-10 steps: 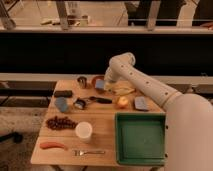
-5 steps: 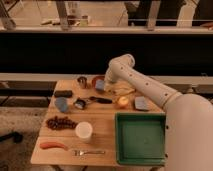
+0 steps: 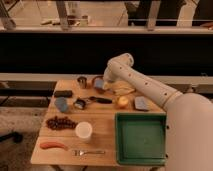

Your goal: Place sponge in red bowl

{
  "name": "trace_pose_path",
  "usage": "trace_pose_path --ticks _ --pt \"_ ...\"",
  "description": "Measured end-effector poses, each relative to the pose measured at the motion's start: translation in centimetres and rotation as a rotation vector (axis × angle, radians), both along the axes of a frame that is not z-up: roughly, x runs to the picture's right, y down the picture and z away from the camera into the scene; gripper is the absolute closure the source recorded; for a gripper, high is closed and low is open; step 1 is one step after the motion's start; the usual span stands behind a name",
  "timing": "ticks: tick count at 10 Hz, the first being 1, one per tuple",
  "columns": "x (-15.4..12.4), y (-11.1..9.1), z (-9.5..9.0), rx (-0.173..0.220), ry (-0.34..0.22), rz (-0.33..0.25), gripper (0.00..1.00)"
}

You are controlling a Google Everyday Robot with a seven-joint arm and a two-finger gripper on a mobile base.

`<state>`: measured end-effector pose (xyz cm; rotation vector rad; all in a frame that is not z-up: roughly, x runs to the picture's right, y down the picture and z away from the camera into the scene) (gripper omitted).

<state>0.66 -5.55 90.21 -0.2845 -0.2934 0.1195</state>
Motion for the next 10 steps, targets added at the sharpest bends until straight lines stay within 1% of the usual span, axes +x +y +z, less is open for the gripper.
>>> trace_pose_path --ticks 5,10 --pt "-1.0 -1.3 1.1 0.039 -0.037 -0.019 1.0" --pt "-1.6 -2.8 2.6 0.088 -0.041 -0.07 1.0"
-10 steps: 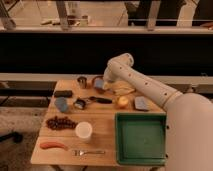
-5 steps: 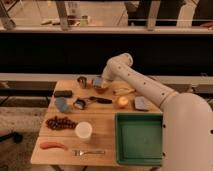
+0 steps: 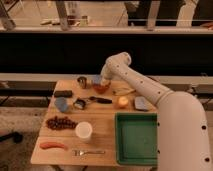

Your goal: Place sponge in red bowl

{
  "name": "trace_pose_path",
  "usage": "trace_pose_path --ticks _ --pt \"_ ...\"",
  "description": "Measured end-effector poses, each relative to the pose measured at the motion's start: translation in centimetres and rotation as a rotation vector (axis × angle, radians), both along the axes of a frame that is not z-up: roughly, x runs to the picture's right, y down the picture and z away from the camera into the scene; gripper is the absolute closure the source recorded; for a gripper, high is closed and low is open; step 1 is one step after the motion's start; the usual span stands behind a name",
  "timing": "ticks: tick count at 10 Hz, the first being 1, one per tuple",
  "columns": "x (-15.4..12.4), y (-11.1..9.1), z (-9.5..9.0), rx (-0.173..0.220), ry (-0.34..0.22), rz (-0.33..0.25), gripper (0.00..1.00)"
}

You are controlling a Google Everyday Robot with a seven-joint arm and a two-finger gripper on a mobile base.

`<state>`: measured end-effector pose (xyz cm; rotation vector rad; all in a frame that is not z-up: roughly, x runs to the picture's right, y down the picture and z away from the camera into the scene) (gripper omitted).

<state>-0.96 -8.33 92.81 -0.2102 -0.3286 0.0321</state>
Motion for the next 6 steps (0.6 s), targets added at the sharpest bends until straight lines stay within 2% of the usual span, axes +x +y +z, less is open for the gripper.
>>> trace_pose_path --ticks 2,6 --pt "-0.6 -0.5 0.8 0.024 0.0 -0.031 1.0" --pt "-0.1 -1.4 1.9 0.07 -0.004 -0.047 1.0"
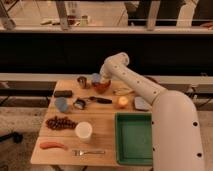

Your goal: Place sponge in red bowl

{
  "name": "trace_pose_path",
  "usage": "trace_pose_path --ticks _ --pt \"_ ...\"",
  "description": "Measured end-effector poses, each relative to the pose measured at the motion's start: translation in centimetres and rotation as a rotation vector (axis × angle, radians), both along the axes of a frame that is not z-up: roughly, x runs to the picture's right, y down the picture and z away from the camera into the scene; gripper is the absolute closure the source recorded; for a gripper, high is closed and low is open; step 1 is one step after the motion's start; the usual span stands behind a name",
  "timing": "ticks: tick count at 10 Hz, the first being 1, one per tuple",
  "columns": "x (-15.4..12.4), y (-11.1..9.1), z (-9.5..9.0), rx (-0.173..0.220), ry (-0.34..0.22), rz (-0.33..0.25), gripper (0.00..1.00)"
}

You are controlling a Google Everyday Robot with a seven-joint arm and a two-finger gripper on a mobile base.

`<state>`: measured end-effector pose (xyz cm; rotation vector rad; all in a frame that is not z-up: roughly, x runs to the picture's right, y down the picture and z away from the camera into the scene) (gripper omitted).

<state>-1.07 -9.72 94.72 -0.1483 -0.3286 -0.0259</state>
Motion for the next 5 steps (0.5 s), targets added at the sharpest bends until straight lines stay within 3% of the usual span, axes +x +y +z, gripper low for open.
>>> trace_pose_path --ticks 5 --pt "-0.03 -0.44 0.48 0.034 -0.009 -0.011 0.92"
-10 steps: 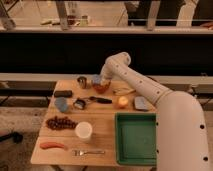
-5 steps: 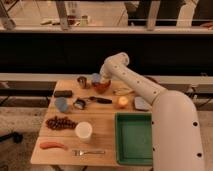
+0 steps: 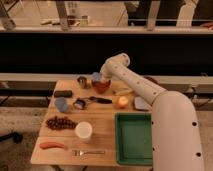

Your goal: Place sponge in red bowl

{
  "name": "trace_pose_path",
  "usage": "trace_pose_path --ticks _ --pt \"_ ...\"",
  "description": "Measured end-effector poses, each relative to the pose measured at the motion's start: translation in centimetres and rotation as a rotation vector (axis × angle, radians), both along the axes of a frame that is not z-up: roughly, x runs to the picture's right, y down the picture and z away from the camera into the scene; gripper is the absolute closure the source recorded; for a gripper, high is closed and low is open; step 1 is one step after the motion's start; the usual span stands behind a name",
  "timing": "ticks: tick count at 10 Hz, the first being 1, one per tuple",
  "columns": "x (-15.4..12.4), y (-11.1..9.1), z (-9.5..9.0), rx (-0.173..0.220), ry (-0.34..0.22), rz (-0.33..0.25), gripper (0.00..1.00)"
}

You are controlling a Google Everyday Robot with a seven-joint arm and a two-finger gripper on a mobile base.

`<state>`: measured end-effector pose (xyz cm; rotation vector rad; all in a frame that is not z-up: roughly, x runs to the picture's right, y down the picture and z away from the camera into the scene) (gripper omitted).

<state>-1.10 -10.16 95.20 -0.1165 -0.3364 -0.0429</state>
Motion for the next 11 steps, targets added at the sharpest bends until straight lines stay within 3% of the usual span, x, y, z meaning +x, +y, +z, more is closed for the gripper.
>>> trace_pose_path --ticks 7,8,11 --pt "-0.92 -0.1 -0.15 0.001 -0.015 -0.02 0.27" --pt "-0.95 -0.19 -0.22 0.002 -0.014 -0.019 0.21" --pt "-0.98 -0.29 -0.32 0.004 -0.008 -0.019 0.2"
